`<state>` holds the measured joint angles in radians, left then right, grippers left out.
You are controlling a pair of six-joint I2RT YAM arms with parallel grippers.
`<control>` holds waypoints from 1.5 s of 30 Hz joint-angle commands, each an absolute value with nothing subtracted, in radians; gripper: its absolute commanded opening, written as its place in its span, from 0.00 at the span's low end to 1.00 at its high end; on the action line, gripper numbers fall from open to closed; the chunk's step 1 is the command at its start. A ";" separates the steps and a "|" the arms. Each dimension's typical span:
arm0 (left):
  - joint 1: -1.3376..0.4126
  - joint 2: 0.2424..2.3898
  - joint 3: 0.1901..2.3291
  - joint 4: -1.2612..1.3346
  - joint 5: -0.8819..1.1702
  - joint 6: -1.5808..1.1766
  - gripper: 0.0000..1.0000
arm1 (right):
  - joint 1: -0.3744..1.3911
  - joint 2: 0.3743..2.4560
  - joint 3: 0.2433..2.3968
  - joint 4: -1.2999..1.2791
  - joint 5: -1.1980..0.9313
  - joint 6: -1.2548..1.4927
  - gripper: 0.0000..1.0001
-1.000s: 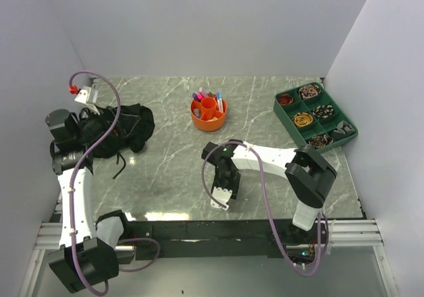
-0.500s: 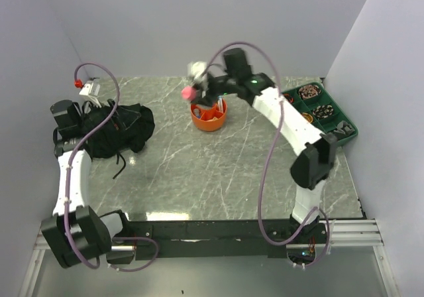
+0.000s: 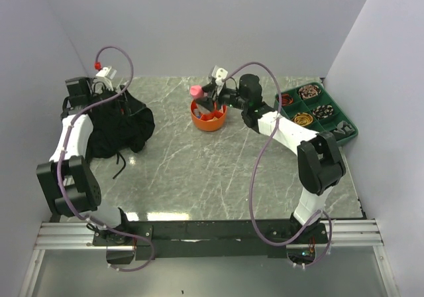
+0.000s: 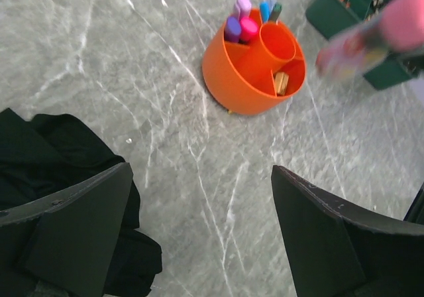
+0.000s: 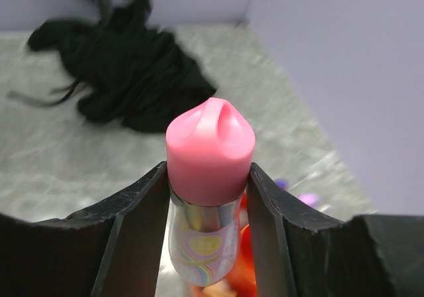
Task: Sort the stationery into containers
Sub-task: Place the stationery in the storage box.
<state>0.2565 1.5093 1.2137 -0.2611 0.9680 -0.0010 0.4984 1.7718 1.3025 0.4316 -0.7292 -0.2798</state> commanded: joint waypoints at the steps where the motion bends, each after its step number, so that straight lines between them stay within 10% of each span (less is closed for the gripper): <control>1: 0.207 1.560 1.279 -0.382 0.951 0.155 0.93 | 0.476 1.787 1.331 0.774 -0.681 -0.227 0.00; 36: 0.110 1.692 1.381 -0.554 0.787 0.324 0.94 | 0.422 1.982 1.273 0.907 -0.647 -0.193 0.00; 45: 0.112 1.664 1.367 -0.503 0.795 0.282 0.97 | 0.423 1.869 1.291 0.830 -0.604 -0.201 1.00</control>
<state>0.1097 1.7214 1.3682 -0.5442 0.7868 0.3000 0.4210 2.0109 1.2556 0.8070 -0.6296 -0.1818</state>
